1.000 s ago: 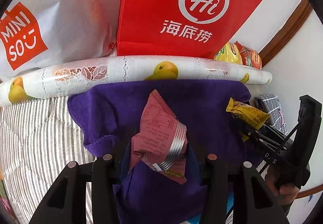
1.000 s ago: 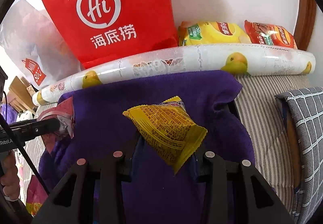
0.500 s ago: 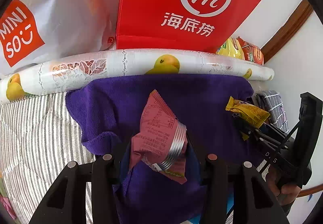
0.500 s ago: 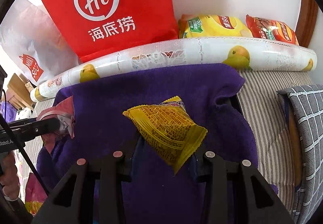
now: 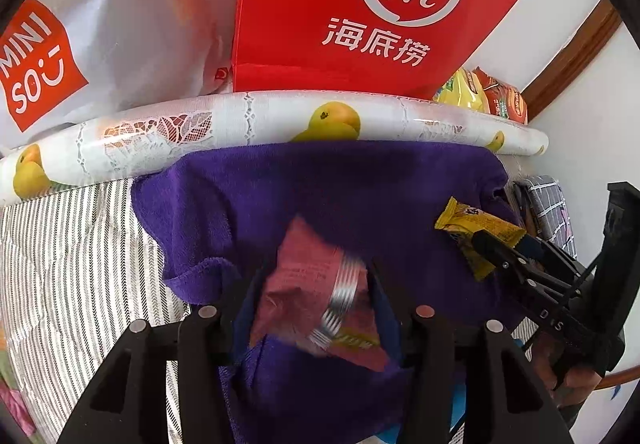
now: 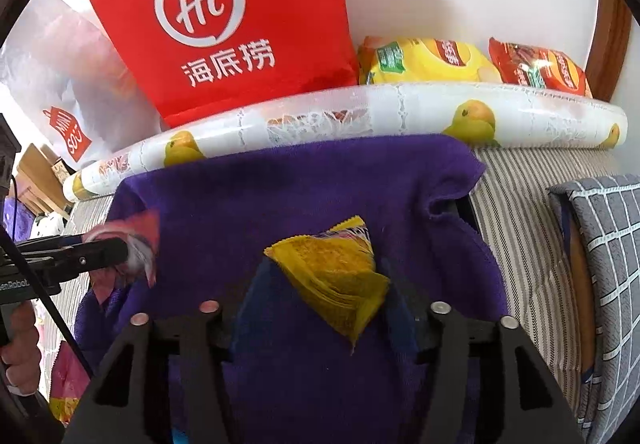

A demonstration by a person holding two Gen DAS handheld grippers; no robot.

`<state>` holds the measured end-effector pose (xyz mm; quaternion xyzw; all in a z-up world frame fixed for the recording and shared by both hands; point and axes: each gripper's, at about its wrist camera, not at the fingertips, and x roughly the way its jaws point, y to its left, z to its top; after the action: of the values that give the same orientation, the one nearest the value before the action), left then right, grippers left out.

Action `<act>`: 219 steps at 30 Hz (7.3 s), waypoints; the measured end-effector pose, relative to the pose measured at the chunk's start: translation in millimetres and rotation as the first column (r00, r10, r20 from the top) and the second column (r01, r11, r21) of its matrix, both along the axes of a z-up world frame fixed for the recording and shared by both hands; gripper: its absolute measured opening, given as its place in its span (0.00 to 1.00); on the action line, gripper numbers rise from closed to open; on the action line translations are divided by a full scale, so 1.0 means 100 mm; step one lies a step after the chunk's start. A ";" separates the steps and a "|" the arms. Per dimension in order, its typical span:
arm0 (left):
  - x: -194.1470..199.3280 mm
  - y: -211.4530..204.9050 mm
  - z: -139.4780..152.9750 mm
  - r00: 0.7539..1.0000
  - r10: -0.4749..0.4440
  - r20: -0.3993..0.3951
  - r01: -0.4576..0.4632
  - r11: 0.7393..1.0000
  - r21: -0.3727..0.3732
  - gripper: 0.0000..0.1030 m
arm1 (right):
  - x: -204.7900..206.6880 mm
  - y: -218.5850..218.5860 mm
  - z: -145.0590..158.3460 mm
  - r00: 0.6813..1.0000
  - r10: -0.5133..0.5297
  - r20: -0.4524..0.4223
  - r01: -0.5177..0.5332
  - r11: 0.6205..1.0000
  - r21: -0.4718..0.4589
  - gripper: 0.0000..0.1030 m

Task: Organize snacks
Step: 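Lower and release the pink packet with the left gripper while the right releases the yellow packet, then withdraw both grippers back toward the snack pile, then grasp the strawberry candy bag with the left gripper while the right grasps the blue cookie packet, then carry both packets up over the purple towel with both grippers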

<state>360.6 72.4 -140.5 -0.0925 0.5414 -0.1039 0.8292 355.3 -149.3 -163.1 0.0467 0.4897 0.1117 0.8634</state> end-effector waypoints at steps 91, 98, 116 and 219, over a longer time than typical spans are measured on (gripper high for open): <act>-1.94 -0.06 0.71 0.968 -0.086 0.235 0.067 0.994 0.089 0.78 | -2.55 -0.04 0.30 1.000 -0.008 0.031 0.005 0.997 0.075 0.78; -2.09 0.10 0.75 0.968 -0.055 0.244 0.031 0.994 0.100 0.78 | -2.41 0.23 0.09 1.000 0.021 -0.019 -0.020 1.000 0.017 0.78; -2.21 0.47 0.48 0.977 0.028 0.209 -0.040 0.998 0.051 0.78 | -2.43 0.08 -0.07 0.998 0.037 -0.044 -0.037 0.999 0.002 0.60; -1.01 -0.02 1.08 0.960 -0.018 0.279 0.043 0.996 -0.084 0.31 | -1.24 -0.10 0.83 0.978 -0.003 0.207 0.002 1.000 0.001 0.43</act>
<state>259.5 70.1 -32.4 -0.1055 0.4160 -0.1526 0.8902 230.9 -159.1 -80.3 0.0358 0.3971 0.1150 0.9098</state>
